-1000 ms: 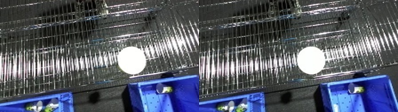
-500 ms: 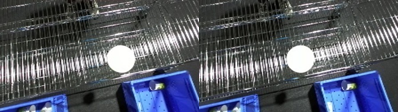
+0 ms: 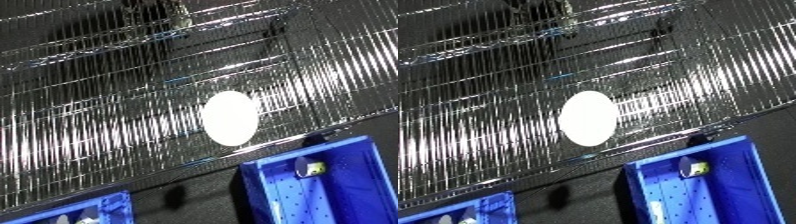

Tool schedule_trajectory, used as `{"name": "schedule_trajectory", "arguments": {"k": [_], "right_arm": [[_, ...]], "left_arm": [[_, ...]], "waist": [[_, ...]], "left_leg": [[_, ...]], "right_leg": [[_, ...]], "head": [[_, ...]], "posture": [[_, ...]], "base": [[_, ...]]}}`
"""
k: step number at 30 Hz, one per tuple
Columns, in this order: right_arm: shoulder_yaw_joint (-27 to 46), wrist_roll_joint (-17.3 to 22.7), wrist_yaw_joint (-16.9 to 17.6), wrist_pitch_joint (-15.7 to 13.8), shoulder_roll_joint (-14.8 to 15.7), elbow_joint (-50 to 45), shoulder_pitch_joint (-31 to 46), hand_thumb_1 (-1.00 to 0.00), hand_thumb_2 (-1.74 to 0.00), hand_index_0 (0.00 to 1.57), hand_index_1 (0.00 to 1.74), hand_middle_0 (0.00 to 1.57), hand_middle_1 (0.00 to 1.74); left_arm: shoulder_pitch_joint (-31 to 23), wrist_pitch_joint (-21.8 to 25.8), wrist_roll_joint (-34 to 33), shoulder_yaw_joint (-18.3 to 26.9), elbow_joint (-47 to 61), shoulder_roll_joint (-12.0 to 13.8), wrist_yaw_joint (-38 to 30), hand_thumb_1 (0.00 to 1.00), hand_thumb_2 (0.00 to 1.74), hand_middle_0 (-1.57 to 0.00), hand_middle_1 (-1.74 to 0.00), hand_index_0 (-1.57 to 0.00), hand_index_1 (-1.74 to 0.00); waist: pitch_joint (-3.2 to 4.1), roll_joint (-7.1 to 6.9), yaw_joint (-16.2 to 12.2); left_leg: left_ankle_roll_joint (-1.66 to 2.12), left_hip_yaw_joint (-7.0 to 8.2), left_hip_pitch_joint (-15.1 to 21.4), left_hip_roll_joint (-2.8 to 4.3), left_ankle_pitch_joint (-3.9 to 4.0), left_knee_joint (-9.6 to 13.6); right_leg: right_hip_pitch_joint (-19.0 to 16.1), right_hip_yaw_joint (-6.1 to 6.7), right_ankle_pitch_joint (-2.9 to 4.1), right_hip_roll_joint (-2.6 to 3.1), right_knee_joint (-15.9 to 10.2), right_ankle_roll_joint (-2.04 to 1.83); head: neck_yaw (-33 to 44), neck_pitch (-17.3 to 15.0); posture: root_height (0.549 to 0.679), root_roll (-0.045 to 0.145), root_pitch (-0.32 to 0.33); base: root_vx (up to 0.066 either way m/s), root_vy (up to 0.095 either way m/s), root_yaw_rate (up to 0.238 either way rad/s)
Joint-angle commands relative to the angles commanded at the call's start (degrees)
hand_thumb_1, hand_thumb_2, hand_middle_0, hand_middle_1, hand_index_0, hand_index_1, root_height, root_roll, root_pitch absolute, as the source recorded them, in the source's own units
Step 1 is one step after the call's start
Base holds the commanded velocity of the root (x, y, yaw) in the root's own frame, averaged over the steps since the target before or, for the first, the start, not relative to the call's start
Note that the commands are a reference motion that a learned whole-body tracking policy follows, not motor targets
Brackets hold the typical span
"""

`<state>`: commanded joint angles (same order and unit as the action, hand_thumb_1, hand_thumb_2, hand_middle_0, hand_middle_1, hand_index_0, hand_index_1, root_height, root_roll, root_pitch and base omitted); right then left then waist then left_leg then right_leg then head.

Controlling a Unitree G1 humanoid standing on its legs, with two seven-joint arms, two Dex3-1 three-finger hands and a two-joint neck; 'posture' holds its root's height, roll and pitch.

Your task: Pick up the object and place it into the box

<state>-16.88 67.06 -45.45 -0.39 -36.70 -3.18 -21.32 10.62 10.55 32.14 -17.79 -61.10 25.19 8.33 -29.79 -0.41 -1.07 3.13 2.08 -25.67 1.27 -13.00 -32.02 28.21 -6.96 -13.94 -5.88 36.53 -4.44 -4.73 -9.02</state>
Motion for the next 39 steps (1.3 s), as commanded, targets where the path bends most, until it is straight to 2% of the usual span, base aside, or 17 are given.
{"name": "schedule_trajectory", "arguments": {"k": [5, 12, 16, 20, 24, 29, 33, 39], "right_arm": [[5.7, -1.4, 7.5, -6.4, 2.2, -1.8, -1.3, 0.0, 0.0, 0.0, 0.0, 0.0, 0.0], [11.1, -7.6, 18.5, -15.4, 4.6, -2.8, -3.5, 0.0, 0.0, 0.0, 0.0, 0.0, 0.0], [12.6, -12.1, 23.9, -18.6, 5.1, -1.9, -5.3, 0.0, 0.0, 0.0, 0.0, 0.0, 0.0], [12.8, -19.1, 31.2, -20.6, 4.1, 0.6, -7.4, 0.0, 0.0, 0.0, 0.0, 0.0, 0.0], [11.2, -27.8, 39.8, -21.2, 1.2, 4.6, -10.5, 0.0, 0.0, 0.0, 0.0, 0.0, 0.0], [6.5, -37.3, 49.6, -19.3, -2.7, 10.3, -16.4, 0.0, 0.0, 0.0, 0.0, 0.0, 0.0], [3.0, -38.7, 53.3, -17.6, -4.1, 14.5, -20.2, 0.0, 0.0, 0.0, 0.0, 0.0, 0.0], [-0.6, -37.4, 55.6, -16.0, -5.3, 21.0, -24.6, 0.0, 0.0, 0.0, 0.0, 0.0, 0.0]], "left_arm": [[0.2, -0.5, -1.0, 1.3, -0.3, -0.7, 0.1, 0.0, 0.0, 0.0, 0.0, 0.0, 0.0], [0.3, -0.9, -1.9, 1.8, 0.2, -2.1, -0.4, 0.0, 0.0, 0.0, 0.0, 0.0, 0.0], [0.7, -1.8, -2.1, 1.6, 0.5, -2.7, -1.0, 0.0, 0.0, 0.0, 0.0, 0.0, 0.0], [1.0, -2.2, -2.4, 1.4, 0.6, -3.0, -1.1, 0.0, 0.0, 0.0, 0.0, 0.0, 0.0], [1.1, -2.9, -2.8, 0.7, 1.1, -3.1, -1.3, 0.0, 0.0, 0.0, 0.0, 0.0, 0.0], [1.4, -3.0, -3.2, -0.8, 1.3, -3.3, -1.5, 0.0, 0.0, 0.0, 0.0, 0.0, 0.0], [1.8, -2.8, -3.1, -2.0, 1.2, -3.3, -1.6, 0.0, 0.0, 0.0, 0.0, 0.0, 0.0], [2.4, -3.1, -2.6, -3.9, 1.7, -3.3, -1.9, 0.0, 0.0, 0.0, 0.0, 0.0, 0.0]], "waist": [[0.0, 0.05, -0.4], [0.0, 0.32, -0.6], [0.0, 0.55, -0.5], [0.0, 0.78, -0.1], [0.0, 1.06, 0.6], [0.0, 1.45, 1.9], [0.0, 1.83, 2.7], [0.0, 2.72, 3.8]], "left_leg": [[-0.03, 0.31, -0.1, 0.21, -0.21, -0.3], [-0.26, 0.63, -0.2, 0.25, -0.45, -0.8], [-0.38, 0.7, -0.1, 0.16, -0.48, -0.9], [-0.5, 0.65, -0.2, 0.04, -0.43, -1.1], [-0.58, 0.47, -0.5, -0.17, -0.28, -1.3], [-0.81, -0.09, -1.2, -0.52, -0.38, -2.0], [-0.99, -0.47, -1.9, -0.86, -0.38, -2.3], [-1.16, -0.81, -3.1, -1.35, -0.18, -2.4]], "right_leg": [[0.1, -0.02, 0.02, -0.01, 0.1, 0.07], [-0.1, -0.1, -0.14, -0.09, 0.4, 0.43], [-0.2, -0.15, -0.24, -0.18, 0.7, 0.63], [-0.1, -0.22, -0.36, -0.27, 0.9, 0.86], [0.1, -0.36, -0.42, -0.34, 1.2, 1.07], [0.6, -0.64, -0.8, -0.56, 2.2, 1.5], [1.3, -0.74, -1.0, -0.74, 2.7, 1.75], [2.4, -0.99, -0.96, -1.1, 3.2, 1.96]], "head": [[0.0, 0.1], [-0.3, -0.1], [-0.6, -0.4], [-1.1, -0.5], [-2.2, -0.5], [-4.3, 0.0], [-5.9, 0.5], [-8.0, 0.5]], "posture": [[0.648, 0.046, 0.101], [0.648, 0.05, 0.097], [0.647, 0.052, 0.093], [0.647, 0.053, 0.091], [0.647, 0.054, 0.091], [0.645, 0.054, 0.092], [0.643, 0.054, 0.095], [0.642, 0.056, 0.106]], "base": [[0.006, 0.004, -0.015], [0.016, 0.011, 0.002], [0.023, 0.012, 0.025], [0.022, 0.006, 0.029], [0.015, 0.001, 0.029], [0.017, -0.008, 0.041], [0.015, -0.001, 0.058], [0.004, 0.002, 0.061]]}}
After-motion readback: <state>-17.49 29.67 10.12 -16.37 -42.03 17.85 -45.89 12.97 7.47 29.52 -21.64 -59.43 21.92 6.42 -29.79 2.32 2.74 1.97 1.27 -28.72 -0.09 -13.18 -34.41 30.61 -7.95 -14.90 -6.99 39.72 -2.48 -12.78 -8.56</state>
